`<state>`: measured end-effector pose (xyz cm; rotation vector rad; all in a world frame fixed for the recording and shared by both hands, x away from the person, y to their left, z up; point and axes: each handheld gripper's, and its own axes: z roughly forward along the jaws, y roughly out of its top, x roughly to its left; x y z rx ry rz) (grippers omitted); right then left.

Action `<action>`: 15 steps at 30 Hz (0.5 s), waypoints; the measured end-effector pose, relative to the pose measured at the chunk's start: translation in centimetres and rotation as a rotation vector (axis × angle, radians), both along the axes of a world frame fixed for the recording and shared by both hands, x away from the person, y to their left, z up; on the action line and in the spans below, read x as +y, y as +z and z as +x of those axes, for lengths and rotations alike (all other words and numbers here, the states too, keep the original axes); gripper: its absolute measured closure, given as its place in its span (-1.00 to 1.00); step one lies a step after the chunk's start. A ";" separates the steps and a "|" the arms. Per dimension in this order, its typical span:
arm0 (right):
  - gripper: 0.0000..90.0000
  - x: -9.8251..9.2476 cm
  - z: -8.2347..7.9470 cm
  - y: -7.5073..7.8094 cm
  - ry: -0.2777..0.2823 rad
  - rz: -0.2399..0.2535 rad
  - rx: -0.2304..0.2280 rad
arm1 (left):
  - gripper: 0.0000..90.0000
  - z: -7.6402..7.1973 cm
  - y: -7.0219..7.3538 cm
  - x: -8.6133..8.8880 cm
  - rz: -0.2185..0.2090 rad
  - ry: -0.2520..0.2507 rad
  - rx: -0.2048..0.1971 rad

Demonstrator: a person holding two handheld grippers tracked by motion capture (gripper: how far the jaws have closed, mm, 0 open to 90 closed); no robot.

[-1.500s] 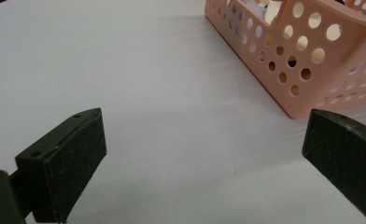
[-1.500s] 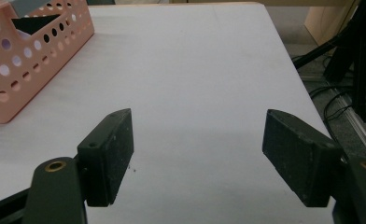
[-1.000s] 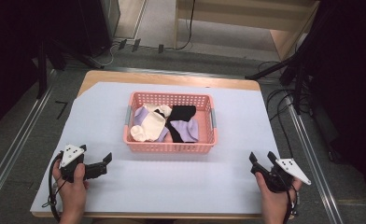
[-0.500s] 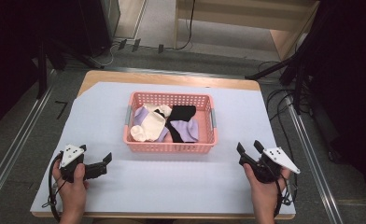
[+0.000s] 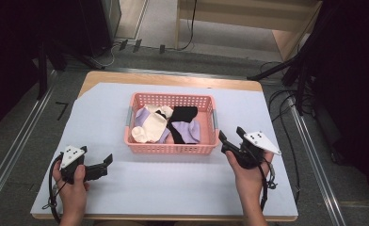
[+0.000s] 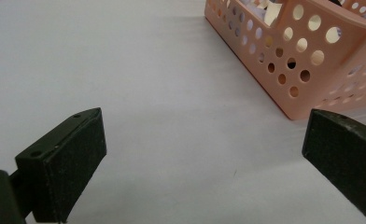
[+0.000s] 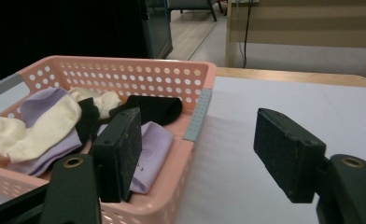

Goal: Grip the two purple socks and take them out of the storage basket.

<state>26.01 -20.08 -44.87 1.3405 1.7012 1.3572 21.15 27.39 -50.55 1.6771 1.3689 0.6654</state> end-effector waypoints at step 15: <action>-0.19 4.3 2.5 1.0 0.058 -0.023 0.013 | -0.99 0.1 0.0 0.0 -0.004 0.000 0.005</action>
